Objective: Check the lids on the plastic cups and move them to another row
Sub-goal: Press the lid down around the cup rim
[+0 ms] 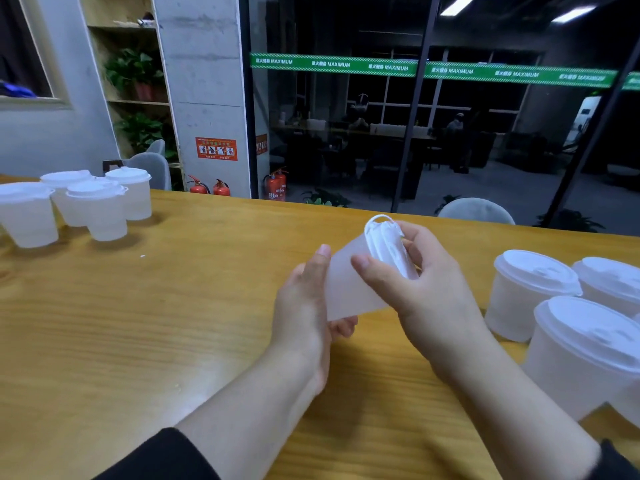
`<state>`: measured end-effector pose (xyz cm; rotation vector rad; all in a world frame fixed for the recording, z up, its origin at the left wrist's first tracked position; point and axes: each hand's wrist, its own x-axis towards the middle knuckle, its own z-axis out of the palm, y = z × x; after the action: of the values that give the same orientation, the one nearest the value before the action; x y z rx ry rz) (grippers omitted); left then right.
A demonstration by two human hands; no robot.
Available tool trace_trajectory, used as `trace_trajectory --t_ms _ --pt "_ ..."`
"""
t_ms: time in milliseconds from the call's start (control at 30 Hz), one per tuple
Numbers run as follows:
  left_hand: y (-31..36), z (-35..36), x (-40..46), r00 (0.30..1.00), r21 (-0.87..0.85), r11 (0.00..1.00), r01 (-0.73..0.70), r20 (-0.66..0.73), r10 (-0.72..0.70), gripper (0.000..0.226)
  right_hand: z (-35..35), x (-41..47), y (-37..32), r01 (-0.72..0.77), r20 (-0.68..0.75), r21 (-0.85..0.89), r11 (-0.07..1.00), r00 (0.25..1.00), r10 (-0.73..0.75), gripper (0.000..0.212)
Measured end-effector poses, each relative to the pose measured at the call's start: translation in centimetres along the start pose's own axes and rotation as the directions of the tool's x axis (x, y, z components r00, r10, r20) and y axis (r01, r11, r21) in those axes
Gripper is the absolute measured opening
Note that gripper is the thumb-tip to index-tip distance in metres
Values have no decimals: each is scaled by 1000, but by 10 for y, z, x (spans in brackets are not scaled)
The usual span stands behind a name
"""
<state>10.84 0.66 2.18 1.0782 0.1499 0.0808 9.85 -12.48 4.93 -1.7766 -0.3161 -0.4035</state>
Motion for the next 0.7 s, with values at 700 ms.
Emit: trace_trajectory --t_ms 700 --pt "135 67 -106 748 758 222 -613 466 472 35 -26 -111 -94 -176 -16 801 572 949 315 38"
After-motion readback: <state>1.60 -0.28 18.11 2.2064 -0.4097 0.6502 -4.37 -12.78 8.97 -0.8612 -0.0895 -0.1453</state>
